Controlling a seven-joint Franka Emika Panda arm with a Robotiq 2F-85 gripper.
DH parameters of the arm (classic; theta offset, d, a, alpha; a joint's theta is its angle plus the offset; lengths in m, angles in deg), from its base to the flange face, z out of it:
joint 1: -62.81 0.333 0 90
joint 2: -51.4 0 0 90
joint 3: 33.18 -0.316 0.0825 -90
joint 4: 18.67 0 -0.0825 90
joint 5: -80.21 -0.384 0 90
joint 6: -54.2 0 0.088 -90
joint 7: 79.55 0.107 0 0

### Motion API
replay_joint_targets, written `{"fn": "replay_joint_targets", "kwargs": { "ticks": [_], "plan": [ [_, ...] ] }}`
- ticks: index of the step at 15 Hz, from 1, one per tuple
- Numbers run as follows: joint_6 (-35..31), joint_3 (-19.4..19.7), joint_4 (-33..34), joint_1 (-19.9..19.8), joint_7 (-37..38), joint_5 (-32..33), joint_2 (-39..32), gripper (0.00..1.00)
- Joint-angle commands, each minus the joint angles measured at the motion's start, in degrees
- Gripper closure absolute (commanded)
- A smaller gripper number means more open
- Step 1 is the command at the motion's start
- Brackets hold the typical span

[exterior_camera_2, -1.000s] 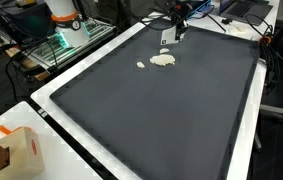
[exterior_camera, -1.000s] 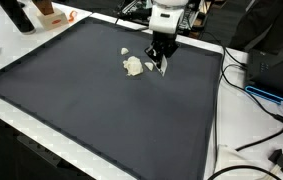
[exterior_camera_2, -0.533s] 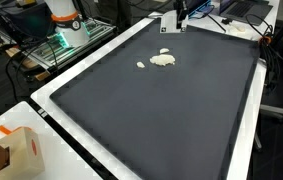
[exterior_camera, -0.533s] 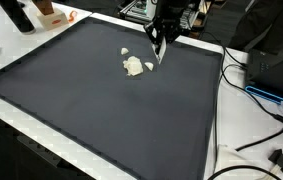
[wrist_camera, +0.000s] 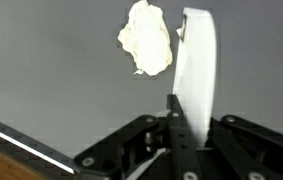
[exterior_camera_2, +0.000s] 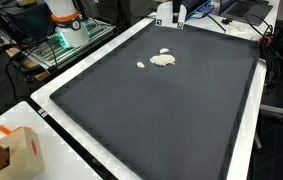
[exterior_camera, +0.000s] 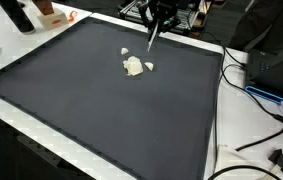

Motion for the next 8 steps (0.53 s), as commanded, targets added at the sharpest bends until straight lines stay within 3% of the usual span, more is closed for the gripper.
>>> {"fn": "replay_joint_targets", "kwargs": {
  "ticks": [1,8],
  "plan": [
    [4.0,0.6,-0.6,0.9,9.2,3.4,1.4,0.99],
    [7.1,1.3,-0.3,0.6,23.1,7.7,-0.2,0.99]
  ]
}}
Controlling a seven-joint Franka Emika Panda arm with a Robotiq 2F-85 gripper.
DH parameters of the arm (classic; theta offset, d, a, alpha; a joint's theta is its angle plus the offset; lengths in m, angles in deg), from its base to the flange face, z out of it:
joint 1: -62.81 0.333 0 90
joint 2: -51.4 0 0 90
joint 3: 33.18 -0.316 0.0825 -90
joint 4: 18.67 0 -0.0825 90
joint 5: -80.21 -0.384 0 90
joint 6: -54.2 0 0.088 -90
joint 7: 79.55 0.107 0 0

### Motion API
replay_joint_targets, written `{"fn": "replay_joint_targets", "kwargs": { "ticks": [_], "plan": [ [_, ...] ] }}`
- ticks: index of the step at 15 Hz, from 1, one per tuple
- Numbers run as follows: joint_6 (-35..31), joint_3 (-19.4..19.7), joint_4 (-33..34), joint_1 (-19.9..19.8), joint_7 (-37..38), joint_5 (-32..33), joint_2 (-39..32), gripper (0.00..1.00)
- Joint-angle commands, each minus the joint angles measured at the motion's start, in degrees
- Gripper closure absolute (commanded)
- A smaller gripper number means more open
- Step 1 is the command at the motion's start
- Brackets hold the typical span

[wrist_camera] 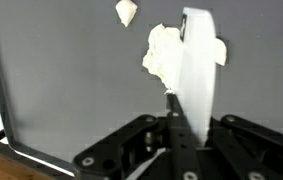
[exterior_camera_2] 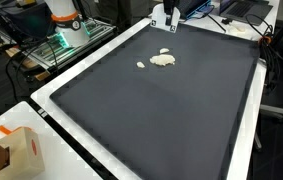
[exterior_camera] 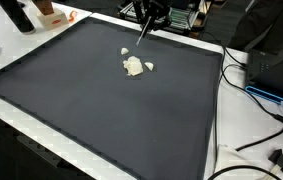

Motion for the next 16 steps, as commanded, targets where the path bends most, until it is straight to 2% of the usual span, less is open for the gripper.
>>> {"fn": "replay_joint_targets", "kwargs": {
  "ticks": [1,7,16],
  "plan": [
    [0.9,1.0,-0.4,0.7,8.0,3.9,-0.6,0.99],
    [1.2,2.1,0.1,0.7,19.2,8.8,-3.2,0.99],
    [6.9,3.1,3.7,1.9,28.7,10.2,-9.9,0.99]
  ]
}}
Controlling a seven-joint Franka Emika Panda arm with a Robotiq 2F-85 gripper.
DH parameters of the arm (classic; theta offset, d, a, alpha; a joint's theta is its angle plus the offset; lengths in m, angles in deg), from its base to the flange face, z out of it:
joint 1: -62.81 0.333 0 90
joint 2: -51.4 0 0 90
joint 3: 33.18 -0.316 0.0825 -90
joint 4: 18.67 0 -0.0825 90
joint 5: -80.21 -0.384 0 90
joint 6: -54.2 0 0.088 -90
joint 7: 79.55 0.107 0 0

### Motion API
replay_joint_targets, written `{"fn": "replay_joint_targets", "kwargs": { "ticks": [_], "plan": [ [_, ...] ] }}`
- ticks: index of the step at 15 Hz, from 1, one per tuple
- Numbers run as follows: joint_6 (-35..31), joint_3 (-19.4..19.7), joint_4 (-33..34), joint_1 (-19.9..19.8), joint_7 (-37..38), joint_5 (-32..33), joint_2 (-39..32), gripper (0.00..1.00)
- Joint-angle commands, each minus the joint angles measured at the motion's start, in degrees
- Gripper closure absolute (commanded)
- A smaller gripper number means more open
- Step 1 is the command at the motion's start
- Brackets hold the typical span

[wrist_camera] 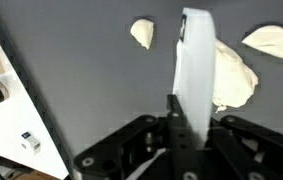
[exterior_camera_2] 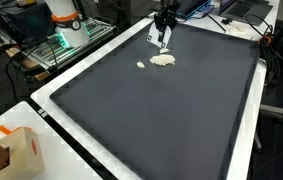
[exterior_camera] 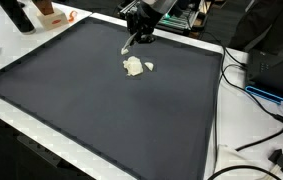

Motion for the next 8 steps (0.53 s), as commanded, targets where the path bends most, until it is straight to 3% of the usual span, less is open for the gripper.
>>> {"fn": "replay_joint_targets", "kwargs": {
  "ticks": [1,8],
  "plan": [
    [3.9,1.1,2.7,1.9,4.5,1.8,-3.1,0.99],
    [10.9,1.7,7.5,3.9,9.0,2.0,-7.9,0.99]
  ]
}}
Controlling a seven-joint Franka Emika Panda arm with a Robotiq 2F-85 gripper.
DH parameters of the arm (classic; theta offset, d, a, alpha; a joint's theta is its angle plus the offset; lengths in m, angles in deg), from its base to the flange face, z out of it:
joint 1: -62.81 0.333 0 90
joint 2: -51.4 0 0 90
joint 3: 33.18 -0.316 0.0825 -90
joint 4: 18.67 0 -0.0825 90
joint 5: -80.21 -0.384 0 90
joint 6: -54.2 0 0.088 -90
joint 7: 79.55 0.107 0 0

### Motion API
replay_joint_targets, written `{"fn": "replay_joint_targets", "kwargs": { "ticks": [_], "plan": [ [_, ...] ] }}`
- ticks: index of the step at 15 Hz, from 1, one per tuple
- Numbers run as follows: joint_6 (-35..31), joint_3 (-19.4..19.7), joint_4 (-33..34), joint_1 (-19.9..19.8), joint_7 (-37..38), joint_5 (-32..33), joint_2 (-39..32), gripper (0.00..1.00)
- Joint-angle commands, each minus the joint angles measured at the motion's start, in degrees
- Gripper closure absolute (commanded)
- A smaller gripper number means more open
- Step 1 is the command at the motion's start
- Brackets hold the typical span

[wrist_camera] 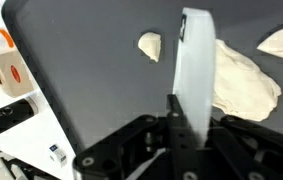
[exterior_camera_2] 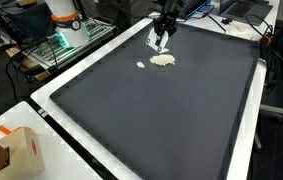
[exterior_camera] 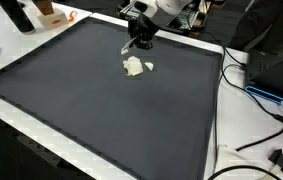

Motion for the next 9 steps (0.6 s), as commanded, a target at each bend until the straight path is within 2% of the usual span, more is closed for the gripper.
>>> {"fn": "replay_joint_targets", "kwargs": {
  "ticks": [1,9],
  "plan": [
    [3.8,0.9,3.0,1.8,2.6,1.3,-3.0,0.99],
    [5.4,1.6,6.7,2.8,3.0,1.2,-6.9,0.99]
  ]
}}
